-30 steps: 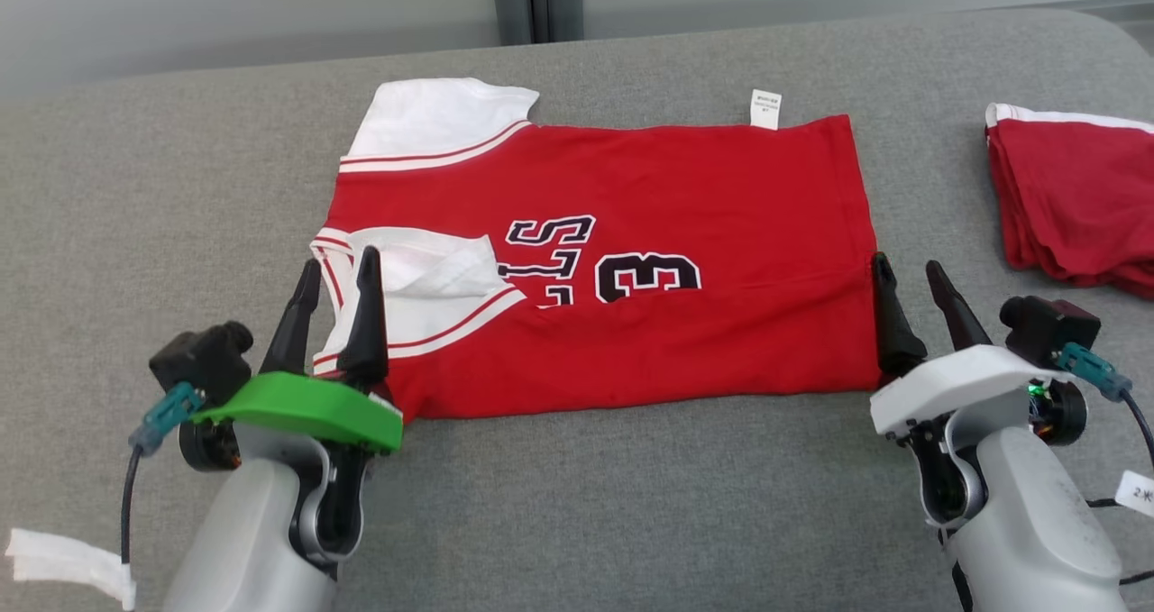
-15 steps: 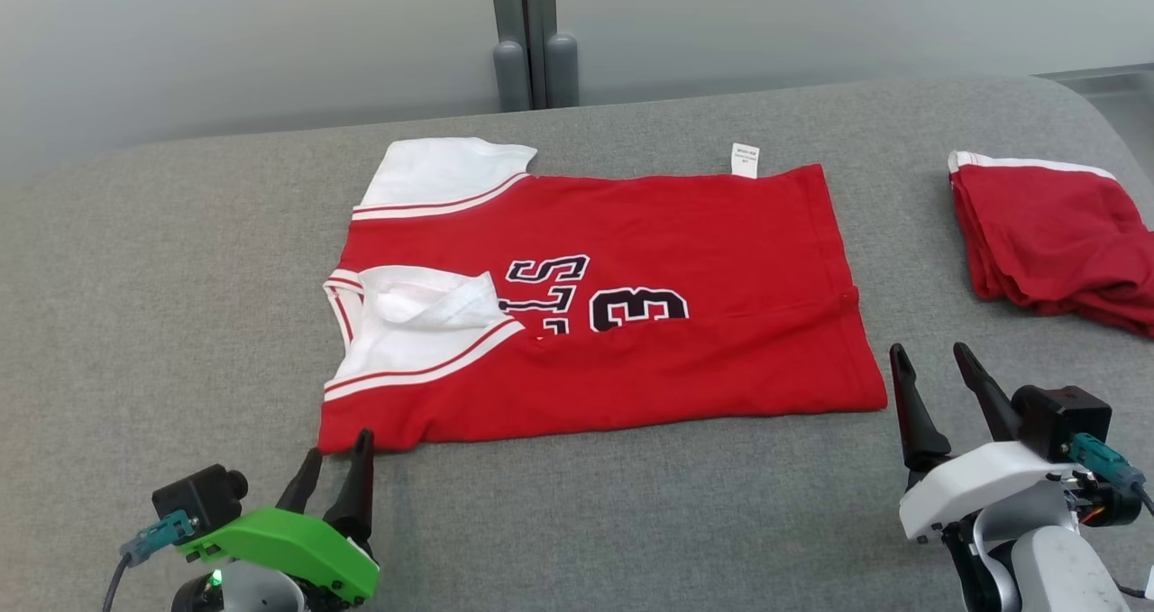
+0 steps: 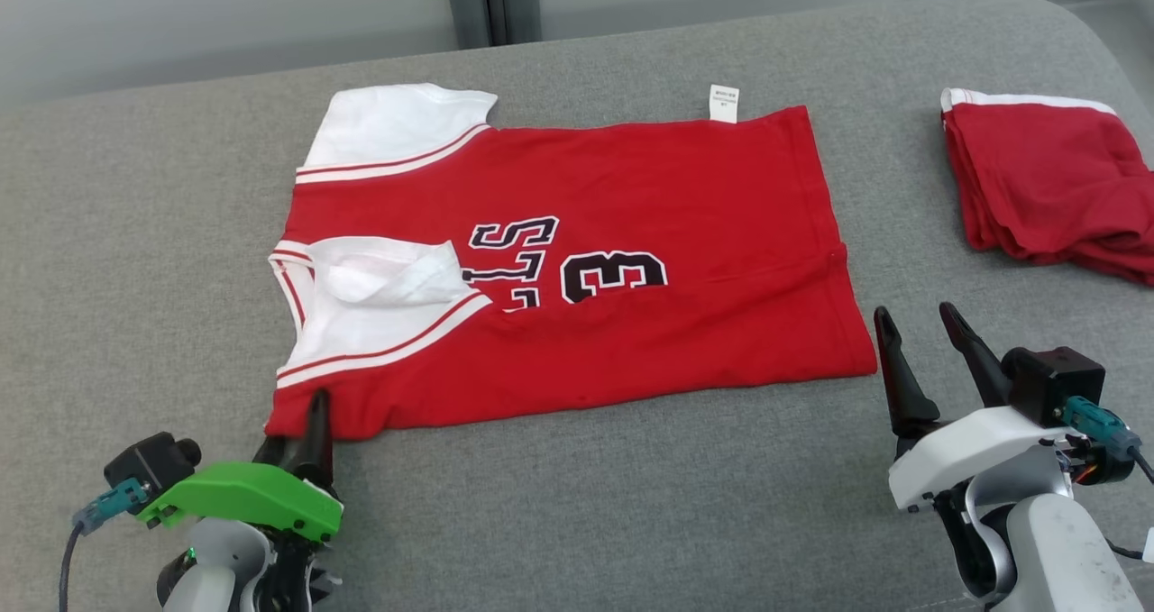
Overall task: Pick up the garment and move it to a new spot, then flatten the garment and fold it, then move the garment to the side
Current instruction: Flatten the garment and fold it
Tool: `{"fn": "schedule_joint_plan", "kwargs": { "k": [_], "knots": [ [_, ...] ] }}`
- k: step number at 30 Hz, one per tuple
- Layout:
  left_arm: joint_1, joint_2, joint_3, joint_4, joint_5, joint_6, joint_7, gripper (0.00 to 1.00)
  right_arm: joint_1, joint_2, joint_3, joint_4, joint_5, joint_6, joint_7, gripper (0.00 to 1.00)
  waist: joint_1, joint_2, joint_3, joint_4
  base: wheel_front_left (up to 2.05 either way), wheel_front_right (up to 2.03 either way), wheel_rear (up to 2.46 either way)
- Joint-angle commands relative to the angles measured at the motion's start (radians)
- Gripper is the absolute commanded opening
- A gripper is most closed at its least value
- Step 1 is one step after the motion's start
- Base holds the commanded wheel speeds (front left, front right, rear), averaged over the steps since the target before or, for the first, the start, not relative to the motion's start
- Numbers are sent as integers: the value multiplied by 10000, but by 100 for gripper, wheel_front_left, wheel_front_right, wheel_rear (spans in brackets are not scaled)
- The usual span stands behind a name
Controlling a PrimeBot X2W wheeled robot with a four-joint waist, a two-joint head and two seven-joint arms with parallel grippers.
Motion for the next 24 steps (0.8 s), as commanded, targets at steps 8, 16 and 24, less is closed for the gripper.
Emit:
{"fn": "schedule_joint_plan", "kwargs": {
  "k": [8,16,24],
  "knots": [
    [-418,-19,103,-5,42,-437,-688,0,-385,-33,220,780,339,-2,471,100,0,0,363,-16,0,0,0],
    [-389,26,-4,-291,94,-687,-1032,0,-1196,-32,252,2452,299,-2,687,100,0,0,466,225,0,0,0],
    [-437,83,-173,-736,115,-878,-1358,0,-1797,-30,716,3427,377,-2,964,0,0,0,371,417,0,0,0]
  ]
}}
